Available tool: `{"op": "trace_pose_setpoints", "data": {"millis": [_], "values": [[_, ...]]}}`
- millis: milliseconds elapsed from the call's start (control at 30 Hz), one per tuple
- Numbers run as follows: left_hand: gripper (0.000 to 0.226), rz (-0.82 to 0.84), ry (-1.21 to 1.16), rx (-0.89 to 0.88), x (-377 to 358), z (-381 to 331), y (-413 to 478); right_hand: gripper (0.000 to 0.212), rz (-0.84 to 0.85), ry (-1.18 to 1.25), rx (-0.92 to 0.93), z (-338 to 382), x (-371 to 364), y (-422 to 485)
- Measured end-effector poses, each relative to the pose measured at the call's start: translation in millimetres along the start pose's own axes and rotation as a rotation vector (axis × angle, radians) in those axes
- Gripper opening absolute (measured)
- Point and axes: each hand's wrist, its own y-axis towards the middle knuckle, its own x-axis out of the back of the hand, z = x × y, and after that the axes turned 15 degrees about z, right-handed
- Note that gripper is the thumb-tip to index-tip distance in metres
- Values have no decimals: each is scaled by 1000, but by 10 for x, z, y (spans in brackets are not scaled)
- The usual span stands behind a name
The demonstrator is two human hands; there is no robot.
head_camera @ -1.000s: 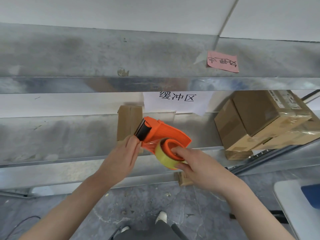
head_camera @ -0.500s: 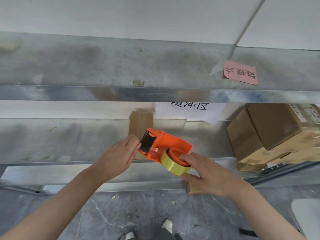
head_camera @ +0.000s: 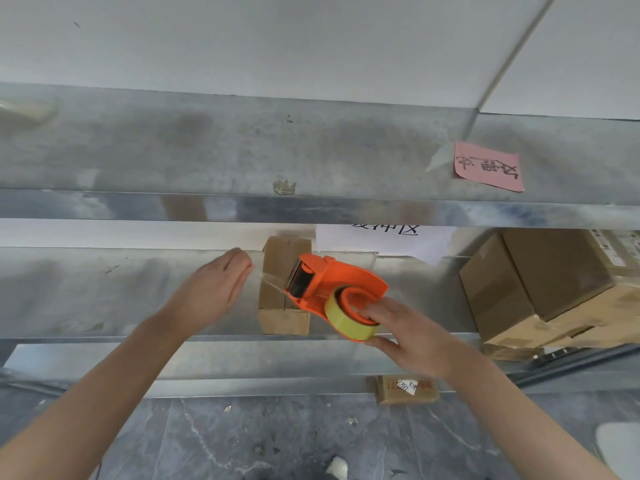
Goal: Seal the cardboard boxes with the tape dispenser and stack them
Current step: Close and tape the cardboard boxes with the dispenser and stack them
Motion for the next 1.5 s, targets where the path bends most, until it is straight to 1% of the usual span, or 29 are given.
{"op": "trace_pose_setpoints", "data": {"millis": [100, 200, 267, 333, 433, 533, 567, 633, 700, 733, 767, 800, 833, 867, 900, 933, 967, 1000, 1033, 1067, 1100, 1133, 1233, 1267, 1300, 1367, 1400, 1433, 1500], "values": [[30, 18, 3, 48, -118, 214, -20, 54, 9, -41, 59, -77, -13, 223], [39, 39, -60, 160, -243, 430, -100, 52, -121, -204, 113, 12, 16, 437], [35, 46, -102, 221, -330, 557, -170, 46, -131, -306, 135, 45, -26, 616], [28, 38, -178, 301, -413, 635, -227, 50, -97, -330, 135, 20, -95, 788], [18, 49, -402, 524, -514, 622, -272, 67, -102, -414, 156, -2, -163, 924], [22, 26, -758, 693, -558, 542, -227, 79, -110, -483, 167, 20, -158, 951], [23, -3, -887, 741, -565, 522, -206, 77, -123, -506, 177, 10, -160, 959], [21, -68, -1097, 792, -553, 495, -172, 61, -142, -506, 199, 2, -148, 928], [21, -123, -1223, 801, -521, 487, -158, 52, -210, -487, 229, 21, -98, 832], [21, -131, -1260, 812, -498, 480, -155, 49, -270, -441, 252, 20, -83, 786], [21, -127, -1293, 835, -481, 470, -155, 46, -349, -342, 255, 40, -56, 749], [22, -114, -1338, 874, -473, 458, -159, 43, -439, -180, 212, 30, -58, 745], [25, -89, -1406, 931, -451, 433, -162, 40, -526, 48, 106, 51, -47, 762], [31, -42, -1491, 1002, -432, 418, -163, 38, -587, 334, -53, 96, -21, 801], [41, 22, -1586, 1076, -415, 399, -169, 37, -581, 657, -226, 138, 11, 865], [52, 95, -1669, 1135, -404, 391, -182, 41, -490, 985, -384, 165, 38, 940], [65, 178, -1723, 1167, -388, 385, -196, 49, -341, 1279, -499, 172, 65, 1010], [77, 269, -1744, 1179, -378, 388, -208, 59, -188, 1495, -559, 151, 98, 1071], [86, 348, -1753, 1177, -366, 394, -209, 70, -58, 1621, -586, 121, 144, 1119], [91, 404, -1759, 1168, -352, 402, -202, 78, 44, 1672, -607, 105, 195, 1156], [88, 443, -1767, 1159, -328, 410, -195, 82, 117, 1680, -624, 111, 252, 1194], [79, 470, -1772, 1147, -300, 413, -188, 83, 170, 1666, -641, 115, 290, 1225], [30, 502, -1741, 1106, -259, 422, -167, 82, 302, 1595, -608, 188, 399, 1274], [20, 475, -1720, 1094, -262, 422, -169, 80, 311, 1562, -585, 205, 417, 1274], [16, 425, -1707, 1078, -276, 419, -174, 78, 304, 1523, -561, 221, 423, 1264], [15, 318, -1696, 1003, -293, 394, -193, 74, 264, 1431, -490, 244, 401, 1212], [17, 287, -1654, 933, -297, 371, -202, 70, 235, 1387, -444, 248, 381, 1170], [20, 288, -1528, 844, -291, 353, -220, 66, 200, 1347, -394, 239, 361, 1117], [29, 320, -1075, 652, -258, 350, -252, 57, 139, 1279, -263, 202, 341, 974]]}}
